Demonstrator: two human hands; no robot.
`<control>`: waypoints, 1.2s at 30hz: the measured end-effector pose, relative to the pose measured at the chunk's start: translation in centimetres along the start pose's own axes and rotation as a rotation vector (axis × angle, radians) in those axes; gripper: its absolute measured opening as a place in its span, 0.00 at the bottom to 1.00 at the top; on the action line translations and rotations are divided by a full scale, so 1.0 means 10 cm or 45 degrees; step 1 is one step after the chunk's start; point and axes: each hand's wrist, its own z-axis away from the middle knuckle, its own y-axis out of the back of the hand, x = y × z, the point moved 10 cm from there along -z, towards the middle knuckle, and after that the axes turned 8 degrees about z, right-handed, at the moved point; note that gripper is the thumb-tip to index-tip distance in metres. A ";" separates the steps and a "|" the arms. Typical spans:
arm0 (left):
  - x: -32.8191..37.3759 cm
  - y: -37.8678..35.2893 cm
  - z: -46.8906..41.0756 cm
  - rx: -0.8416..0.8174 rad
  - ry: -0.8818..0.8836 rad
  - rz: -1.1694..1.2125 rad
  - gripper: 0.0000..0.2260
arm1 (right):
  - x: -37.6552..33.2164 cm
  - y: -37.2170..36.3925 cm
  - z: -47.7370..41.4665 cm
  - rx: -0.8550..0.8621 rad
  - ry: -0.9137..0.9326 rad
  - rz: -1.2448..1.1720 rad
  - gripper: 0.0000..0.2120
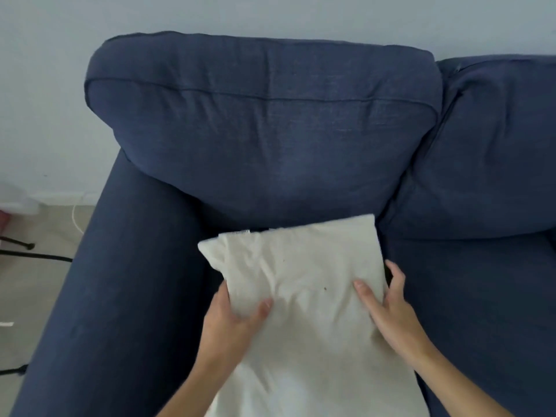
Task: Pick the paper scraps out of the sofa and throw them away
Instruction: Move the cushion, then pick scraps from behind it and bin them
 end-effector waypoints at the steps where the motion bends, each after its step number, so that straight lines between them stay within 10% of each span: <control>1: -0.20 -0.04 0.08 -0.013 0.041 -0.074 0.28 | 0.17 -0.07 0.09 -0.014 -0.047 0.063 0.35; 19: -1.55 -0.30 0.35 -0.312 0.424 -0.619 0.60 | 1.56 -0.70 0.46 -0.177 -0.341 0.547 0.30; 27: -1.14 0.01 -0.20 -0.017 0.244 -0.543 0.43 | 0.62 -0.46 0.06 0.300 0.055 0.639 0.33; 36: -0.61 -0.08 -1.77 0.168 0.055 -0.487 0.29 | -0.28 -1.58 -1.55 -0.023 -0.036 0.220 0.44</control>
